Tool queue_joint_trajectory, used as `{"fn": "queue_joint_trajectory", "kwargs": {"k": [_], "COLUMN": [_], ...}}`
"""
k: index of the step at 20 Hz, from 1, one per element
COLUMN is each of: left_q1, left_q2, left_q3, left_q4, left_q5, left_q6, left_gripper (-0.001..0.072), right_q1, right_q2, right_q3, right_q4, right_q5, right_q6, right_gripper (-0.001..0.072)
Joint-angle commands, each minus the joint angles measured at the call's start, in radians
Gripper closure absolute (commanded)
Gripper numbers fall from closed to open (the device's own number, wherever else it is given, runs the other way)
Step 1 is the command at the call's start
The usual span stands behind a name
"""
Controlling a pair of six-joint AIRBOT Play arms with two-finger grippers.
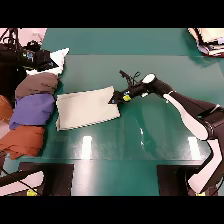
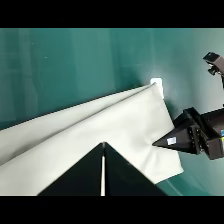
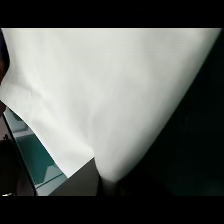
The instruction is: Fold the shirts.
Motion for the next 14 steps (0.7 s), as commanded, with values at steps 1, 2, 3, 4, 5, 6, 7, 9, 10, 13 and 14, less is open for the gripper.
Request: {"fn": "queue_joint_trajectory", "kwargs": {"k": [1, 2, 3, 4, 5, 6, 7, 9, 10, 13, 14], "left_q1": [-0.043, -0.072, -0.109, -0.143, -0.18, -0.211, -0.239, -0.281, -0.297, -0.328, -0.333], "left_q2": [0.0, 0.0, 0.0, 0.0, 0.0, 0.0, 0.0, 0.0, 0.0, 0.0, 0.0], "left_q3": [0.0, 0.0, 0.0, 0.0, 0.0, 0.0, 0.0, 0.0, 0.0, 0.0, 0.0], "left_q4": [-0.01, -0.01, -0.01, -0.01, -0.01, -0.01, -0.01, -0.009, -0.01, -0.01, -0.01], "left_q5": [0.001, 0.007, 0.019, 0.032, 0.045, 0.056, 0.066, 0.086, 0.095, 0.115, 0.116], "left_q6": [-0.005, -0.005, -0.005, -0.005, -0.005, -0.005, -0.005, -0.005, -0.005, -0.005, -0.005], "left_gripper": [0.0685, 0.0685, 0.0685, 0.0685, 0.0685, 0.0684, 0.0684, 0.0684, 0.0684, 0.0684, 0.0684], "right_q1": [-0.016, -0.042, -0.079, -0.128, -0.187, -0.251, -0.33, -0.495, -0.593, -0.881, -0.977], "right_q2": [0.035, 0.071, 0.114, 0.167, 0.23, 0.292, 0.357, 0.463, 0.512, 0.633, 0.673], "right_q3": [0.047, 0.034, 0.012, -0.02, -0.064, -0.109, -0.157, -0.237, -0.278, -0.392, -0.434], "right_q4": [-0.113, -0.161, -0.209, -0.259, -0.303, -0.34, -0.364, -0.394, -0.392, -0.391, -0.39], "right_q5": [0.002, 0.001, 0.001, -0.003, -0.015, -0.03, -0.041, -0.044, -0.043, -0.073, -0.102], "right_q6": [0.016, 0.024, 0.039, 0.06, 0.08, 0.101, 0.109, 0.113, 0.113, 0.113, 0.113], "right_gripper": [0.0692, 0.0692, 0.0692, 0.0692, 0.0692, 0.0692, 0.0692, 0.0692, 0.0692, 0.0692, 0.0691]}}
